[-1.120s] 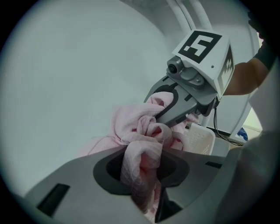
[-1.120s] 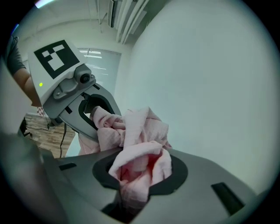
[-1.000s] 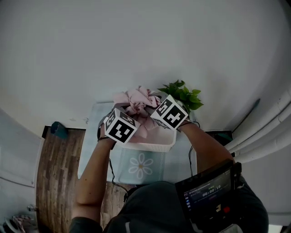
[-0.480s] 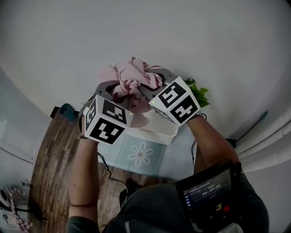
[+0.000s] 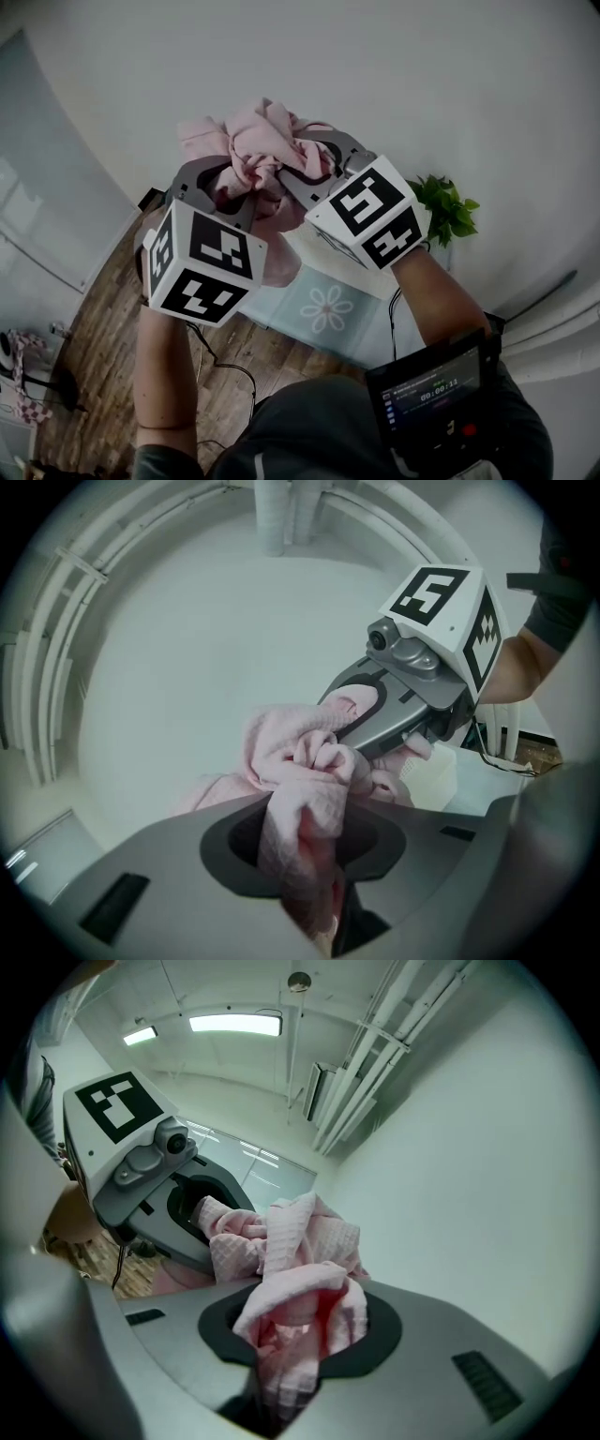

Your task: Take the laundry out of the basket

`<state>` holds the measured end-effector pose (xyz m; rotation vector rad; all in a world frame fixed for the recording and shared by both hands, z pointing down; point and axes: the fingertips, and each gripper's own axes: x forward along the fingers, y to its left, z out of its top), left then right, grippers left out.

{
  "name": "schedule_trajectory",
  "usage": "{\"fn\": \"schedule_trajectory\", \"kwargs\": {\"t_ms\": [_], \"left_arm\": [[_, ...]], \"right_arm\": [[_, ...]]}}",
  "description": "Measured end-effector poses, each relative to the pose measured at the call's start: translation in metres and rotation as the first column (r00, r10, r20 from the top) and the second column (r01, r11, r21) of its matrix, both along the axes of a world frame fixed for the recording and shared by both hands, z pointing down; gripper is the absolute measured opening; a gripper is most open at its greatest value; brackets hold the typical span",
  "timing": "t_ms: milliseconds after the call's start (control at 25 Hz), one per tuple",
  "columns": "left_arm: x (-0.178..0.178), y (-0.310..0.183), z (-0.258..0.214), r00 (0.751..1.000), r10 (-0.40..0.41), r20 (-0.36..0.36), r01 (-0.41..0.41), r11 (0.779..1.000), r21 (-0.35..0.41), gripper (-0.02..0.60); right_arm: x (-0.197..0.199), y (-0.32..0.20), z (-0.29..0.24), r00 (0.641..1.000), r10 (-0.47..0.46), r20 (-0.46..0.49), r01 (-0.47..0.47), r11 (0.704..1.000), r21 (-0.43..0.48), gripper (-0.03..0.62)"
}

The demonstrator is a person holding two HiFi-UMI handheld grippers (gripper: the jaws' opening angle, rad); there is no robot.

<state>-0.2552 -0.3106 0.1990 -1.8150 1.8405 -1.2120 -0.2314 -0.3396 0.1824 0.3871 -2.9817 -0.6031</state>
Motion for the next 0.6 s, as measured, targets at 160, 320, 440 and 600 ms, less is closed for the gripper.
{"fn": "schedule_trajectory", "kwargs": {"t_ms": [160,320,440,600], "left_arm": [[-0.065,0.059,-0.006,0.995,-0.1,-0.011,0.1,0.995,-0.03,0.132],[-0.117,0.108,0.014,0.979,-0.199,-0.046,0.195,0.978,-0.08,0.132],[-0.147,0.142,0.035,0.96,-0.27,-0.074,0.261,0.96,-0.104,0.132],[-0.178,0.186,0.068,0.927,-0.367,-0.084,0.352,0.924,-0.151,0.13]], "right_arm": [[-0.067,0.057,-0.006,0.997,-0.069,-0.023,0.068,0.997,-0.027,0.124],[-0.123,0.103,0.015,0.984,-0.167,-0.058,0.162,0.984,-0.072,0.126],[-0.156,0.136,0.035,0.969,-0.233,-0.085,0.226,0.97,-0.088,0.124],[-0.192,0.178,0.069,0.941,-0.317,-0.12,0.3,0.943,-0.142,0.124]]}}
